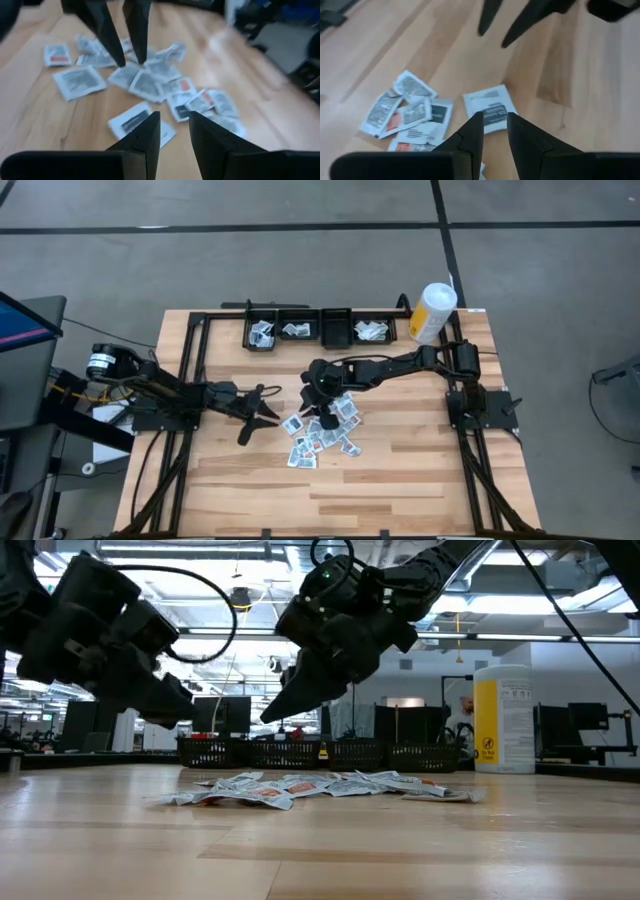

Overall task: Pick & Place First Aid Supplies
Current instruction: Put the black towelette pack into the middle left black bin

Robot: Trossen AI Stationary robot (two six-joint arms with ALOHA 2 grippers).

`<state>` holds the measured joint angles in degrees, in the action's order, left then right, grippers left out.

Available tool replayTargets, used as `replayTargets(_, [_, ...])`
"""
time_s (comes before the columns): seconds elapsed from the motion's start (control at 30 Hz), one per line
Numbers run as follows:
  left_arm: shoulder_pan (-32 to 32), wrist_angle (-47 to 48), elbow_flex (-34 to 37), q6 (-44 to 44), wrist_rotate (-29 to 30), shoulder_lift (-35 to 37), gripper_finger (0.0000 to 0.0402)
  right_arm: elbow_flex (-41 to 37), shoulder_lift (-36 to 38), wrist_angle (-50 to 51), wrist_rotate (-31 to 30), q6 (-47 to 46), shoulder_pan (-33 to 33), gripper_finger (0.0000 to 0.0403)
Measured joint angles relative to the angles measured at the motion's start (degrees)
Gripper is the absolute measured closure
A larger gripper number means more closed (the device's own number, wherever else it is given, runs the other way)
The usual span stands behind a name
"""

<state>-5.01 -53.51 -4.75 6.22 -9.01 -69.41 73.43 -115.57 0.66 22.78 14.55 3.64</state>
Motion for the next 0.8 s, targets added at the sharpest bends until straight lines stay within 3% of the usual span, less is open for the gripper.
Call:
replayTargets(0.2, [-0.45,11.76,-3.93,-0.39,3.45,-0.13,0.0298,0.0,0.0,0.14,-2.31,-3.71,-0.04,0.0321])
replayTargets(0.47, [-1.93,13.62,-4.88,-0.41,6.28,-0.91,0.0298,0.0,0.0,0.14,-5.76,-6.66,-0.53,0.0321])
replayTargets(0.8, [-3.64,13.64,-9.98,-4.78,6.92,-10.23,0.0298,0.0,0.0,0.19,-9.86,-8.97,-1.51,0.0321])
